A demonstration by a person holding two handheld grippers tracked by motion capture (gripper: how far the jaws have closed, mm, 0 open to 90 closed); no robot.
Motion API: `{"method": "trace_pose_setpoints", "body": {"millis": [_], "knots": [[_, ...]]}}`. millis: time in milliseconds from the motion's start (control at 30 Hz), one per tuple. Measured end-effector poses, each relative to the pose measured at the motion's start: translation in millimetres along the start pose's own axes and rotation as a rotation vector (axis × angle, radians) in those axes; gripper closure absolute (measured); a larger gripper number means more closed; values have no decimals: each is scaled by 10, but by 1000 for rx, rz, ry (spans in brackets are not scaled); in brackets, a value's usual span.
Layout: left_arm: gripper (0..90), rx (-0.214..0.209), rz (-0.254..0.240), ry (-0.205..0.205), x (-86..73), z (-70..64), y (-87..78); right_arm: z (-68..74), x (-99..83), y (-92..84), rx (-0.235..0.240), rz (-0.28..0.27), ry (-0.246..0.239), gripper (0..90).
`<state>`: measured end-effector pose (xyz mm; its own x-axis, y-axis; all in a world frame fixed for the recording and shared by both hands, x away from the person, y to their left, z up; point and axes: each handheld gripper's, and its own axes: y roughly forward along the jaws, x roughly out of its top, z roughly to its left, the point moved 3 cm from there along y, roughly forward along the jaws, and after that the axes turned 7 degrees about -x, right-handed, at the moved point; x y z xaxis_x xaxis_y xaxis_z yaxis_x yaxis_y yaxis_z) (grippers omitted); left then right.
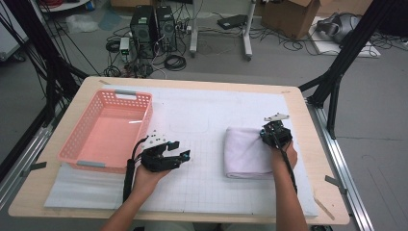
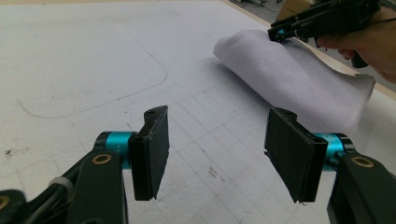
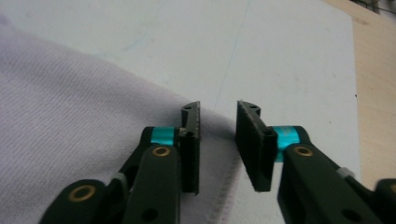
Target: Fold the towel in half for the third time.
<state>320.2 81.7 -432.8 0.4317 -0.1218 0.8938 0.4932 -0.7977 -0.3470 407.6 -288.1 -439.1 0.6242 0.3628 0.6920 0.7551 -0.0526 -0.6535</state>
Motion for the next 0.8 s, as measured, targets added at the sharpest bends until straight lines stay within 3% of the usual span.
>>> {"method": "trace_pose_setpoints", "body": {"millis": [167, 267, 400, 467, 500, 533, 600, 700, 800], "knots": [[403, 0, -4, 4, 4, 5, -4, -130, -19, -252, 85, -113, 97, 611], [403, 0, -4, 3, 4, 5, -3, -150, -70, -360, 126, -137, 90, 589], [402, -1, -7, 7, 7, -2, -4, -72, -308, -539, 237, -140, 31, 600], [402, -2, -6, 8, 7, -2, -5, -44, -366, -561, 256, -136, 18, 622], [401, -1, -6, 6, 4, -1, 1, 4, -479, -559, 303, -102, 6, 664], [401, -2, -5, 6, 4, -4, 2, 19, -532, -537, 312, -82, -6, 674], [401, -5, -5, 8, 6, -9, -2, 13, -616, -501, 309, -64, -10, 697], [401, -4, -7, 6, 8, -11, -6, -68, -657, -516, 211, -31, -4, 724], [401, -5, -7, 8, 6, -13, -1, -111, -697, -568, 195, -31, 27, 720]]}}
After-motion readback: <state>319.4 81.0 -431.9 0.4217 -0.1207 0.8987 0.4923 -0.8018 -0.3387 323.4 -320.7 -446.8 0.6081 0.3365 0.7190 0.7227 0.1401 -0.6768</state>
